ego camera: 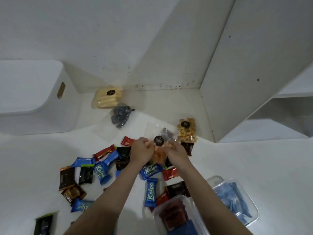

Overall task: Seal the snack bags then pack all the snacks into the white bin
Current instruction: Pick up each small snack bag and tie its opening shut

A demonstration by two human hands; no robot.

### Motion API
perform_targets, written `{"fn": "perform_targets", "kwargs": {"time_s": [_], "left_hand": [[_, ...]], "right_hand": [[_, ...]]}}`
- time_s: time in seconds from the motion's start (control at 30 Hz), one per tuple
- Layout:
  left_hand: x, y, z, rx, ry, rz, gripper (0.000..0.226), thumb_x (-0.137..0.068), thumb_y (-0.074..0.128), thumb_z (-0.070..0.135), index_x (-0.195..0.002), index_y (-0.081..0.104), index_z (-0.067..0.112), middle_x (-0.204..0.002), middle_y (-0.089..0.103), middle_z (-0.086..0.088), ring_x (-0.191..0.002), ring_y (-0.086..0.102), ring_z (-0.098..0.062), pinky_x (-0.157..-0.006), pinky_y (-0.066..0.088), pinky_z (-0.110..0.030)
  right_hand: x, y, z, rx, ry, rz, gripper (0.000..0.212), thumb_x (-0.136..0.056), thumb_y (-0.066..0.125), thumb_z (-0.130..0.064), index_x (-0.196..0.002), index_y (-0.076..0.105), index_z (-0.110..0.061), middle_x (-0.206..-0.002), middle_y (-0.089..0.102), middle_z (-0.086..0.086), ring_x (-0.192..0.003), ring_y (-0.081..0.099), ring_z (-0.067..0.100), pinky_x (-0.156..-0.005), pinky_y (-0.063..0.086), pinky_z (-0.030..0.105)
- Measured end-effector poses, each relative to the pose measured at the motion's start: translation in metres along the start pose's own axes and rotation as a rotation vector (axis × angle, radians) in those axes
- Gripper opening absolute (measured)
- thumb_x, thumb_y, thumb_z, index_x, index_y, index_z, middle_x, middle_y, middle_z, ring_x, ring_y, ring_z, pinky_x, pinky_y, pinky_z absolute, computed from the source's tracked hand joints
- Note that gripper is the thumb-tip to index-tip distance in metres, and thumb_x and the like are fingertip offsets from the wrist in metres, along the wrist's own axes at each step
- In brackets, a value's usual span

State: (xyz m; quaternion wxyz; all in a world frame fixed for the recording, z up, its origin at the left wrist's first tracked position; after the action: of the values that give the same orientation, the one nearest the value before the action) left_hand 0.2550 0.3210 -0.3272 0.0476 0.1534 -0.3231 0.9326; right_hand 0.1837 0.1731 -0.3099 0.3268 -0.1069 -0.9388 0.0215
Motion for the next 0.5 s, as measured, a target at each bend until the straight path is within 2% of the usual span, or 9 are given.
{"fn": "perform_targets", "kwargs": {"time_s": [0.07,0.13,0.23,0.33,0.4,0.5], "left_hand": [[-0.011,-0.004,-0.001,-0.039,0.006,0.060,0.034,-0.086,0.064,0.024,-0.115,0.060,0.007,-0.113,0.061,-0.010,-0.093,0.058,-0.017,-0.079,0.045,-0.025],[-0.019,-0.023,0.001,-0.035,-0.002,0.172,0.033,-0.087,0.063,0.022,-0.116,0.059,0.008,-0.118,0.056,-0.013,-0.094,0.057,-0.019,-0.080,0.043,-0.024],[-0.031,-0.066,-0.002,-0.038,-0.043,0.388,0.036,-0.085,0.063,0.017,-0.118,0.056,0.007,-0.124,0.047,-0.017,-0.108,0.051,-0.030,-0.084,0.039,-0.028],[-0.039,-0.111,-0.033,-0.020,-0.236,0.570,0.050,-0.083,0.063,0.017,-0.129,0.047,0.005,-0.136,0.038,-0.019,-0.124,0.039,-0.037,-0.097,0.038,-0.040],[-0.042,-0.134,-0.061,0.010,-0.398,0.619,0.057,-0.084,0.059,0.015,-0.136,0.039,0.005,-0.143,0.034,-0.018,-0.130,0.034,-0.038,-0.102,0.034,-0.044],[-0.057,-0.147,-0.096,0.063,-0.498,0.524,0.064,-0.087,0.055,0.018,-0.144,0.029,0.008,-0.146,0.037,-0.016,-0.134,0.033,-0.036,-0.109,0.030,-0.043]], "right_hand": [[-0.010,-0.002,-0.022,0.111,-0.127,0.042,0.041,-0.089,0.058,-0.017,-0.128,0.051,-0.007,-0.115,0.058,0.006,-0.098,0.055,0.014,-0.084,0.048,0.028],[-0.024,0.003,-0.045,0.201,-0.245,0.090,0.034,-0.088,0.057,-0.017,-0.119,0.056,-0.004,-0.119,0.059,0.010,-0.103,0.058,0.018,-0.087,0.048,0.031],[-0.050,0.031,-0.064,0.201,-0.239,0.035,0.041,-0.090,0.057,-0.024,-0.129,0.052,-0.012,-0.131,0.054,0.003,-0.119,0.052,0.016,-0.097,0.044,0.028],[-0.072,0.076,-0.083,0.262,-0.304,-0.080,0.040,-0.092,0.055,-0.020,-0.130,0.051,-0.012,-0.132,0.053,0.003,-0.119,0.053,0.019,-0.096,0.044,0.028],[-0.089,0.107,-0.081,0.283,-0.250,-0.169,0.039,-0.091,0.055,-0.016,-0.129,0.050,-0.012,-0.125,0.055,0.003,-0.111,0.056,0.019,-0.087,0.046,0.025],[-0.107,0.138,-0.064,0.184,-0.036,-0.240,0.034,-0.088,0.057,-0.015,-0.119,0.054,-0.005,-0.095,0.056,0.006,-0.081,0.053,0.018,-0.064,0.044,0.025]]}}
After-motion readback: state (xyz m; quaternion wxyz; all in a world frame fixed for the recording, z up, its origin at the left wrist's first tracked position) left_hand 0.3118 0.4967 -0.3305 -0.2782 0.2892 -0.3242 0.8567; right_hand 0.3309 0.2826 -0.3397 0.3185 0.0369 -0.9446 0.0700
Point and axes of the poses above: each hand's wrist, its own x-axis away from the middle knuckle, its own y-axis out of the palm, z = x × y, the point moved 10 cm from there along -x, towards the middle knuckle
